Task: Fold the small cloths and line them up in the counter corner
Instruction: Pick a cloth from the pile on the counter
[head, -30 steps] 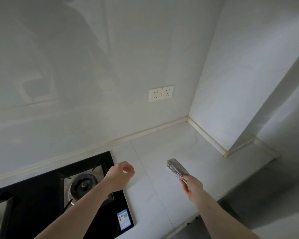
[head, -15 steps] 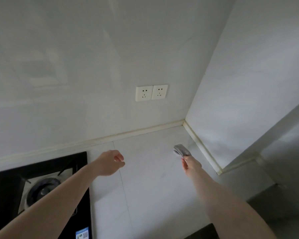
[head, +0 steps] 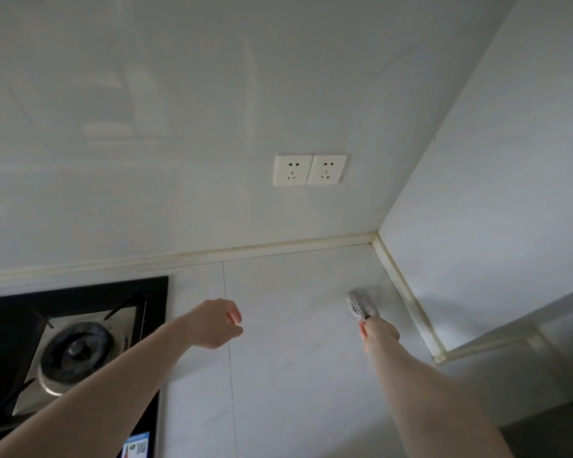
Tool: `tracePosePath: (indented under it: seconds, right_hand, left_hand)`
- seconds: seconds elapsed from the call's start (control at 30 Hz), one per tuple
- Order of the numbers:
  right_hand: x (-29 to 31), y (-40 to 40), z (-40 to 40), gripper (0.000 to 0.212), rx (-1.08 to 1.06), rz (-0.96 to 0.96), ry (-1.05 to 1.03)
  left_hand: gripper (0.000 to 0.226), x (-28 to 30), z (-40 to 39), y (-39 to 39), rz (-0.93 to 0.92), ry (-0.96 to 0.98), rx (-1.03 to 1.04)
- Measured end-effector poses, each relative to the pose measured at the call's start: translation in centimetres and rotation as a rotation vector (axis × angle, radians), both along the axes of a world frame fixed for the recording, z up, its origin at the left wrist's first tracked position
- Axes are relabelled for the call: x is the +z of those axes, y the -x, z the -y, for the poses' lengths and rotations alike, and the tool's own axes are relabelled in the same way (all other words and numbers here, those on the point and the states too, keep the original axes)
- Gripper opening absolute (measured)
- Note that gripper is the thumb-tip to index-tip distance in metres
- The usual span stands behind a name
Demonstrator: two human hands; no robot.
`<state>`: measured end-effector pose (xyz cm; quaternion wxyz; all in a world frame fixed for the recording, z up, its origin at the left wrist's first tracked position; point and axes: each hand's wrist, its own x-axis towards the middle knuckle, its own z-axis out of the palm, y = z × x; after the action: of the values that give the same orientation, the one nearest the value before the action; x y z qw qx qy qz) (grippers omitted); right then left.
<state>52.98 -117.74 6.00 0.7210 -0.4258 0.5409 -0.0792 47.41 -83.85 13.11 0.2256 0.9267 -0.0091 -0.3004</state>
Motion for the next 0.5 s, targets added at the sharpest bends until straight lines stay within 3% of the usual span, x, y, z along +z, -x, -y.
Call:
tracePosePath:
  seconds: [0.07,0.13,0.27,0.33,0.5]
  right_hand:
    - [-0.1,-0.8,0.8,0.029,-0.029,0.004,-0.031]
    - [-0.5,-2.3,1.9,0.036,-0.003,0.053,-0.117]
    - [-1.5,-5.0,3.8,0.016,0.36,0.041,0.07]
    - [-2.0,-6.2,4.7,0.01,0.439,0.045,0.127]
    - [-5.2,-7.0,5.8,0.032,0.591,0.034,0.166]
  left_hand:
    - [0.029,-0.1,0.2,-0.4,-0.005,-0.001,0.006]
    - [0.028,-0.1,0.3,-0.9,-0.004,-0.014,0.003]
    - [0.027,-0.1,-0.2,-2.3,0.002,-0.057,-0.008]
    - [0.025,0.0,-0.2,-3.1,0.008,-0.067,0.006]
    - [0.017,-0.1,0.6,-4.0,0.029,-0.023,0.053]
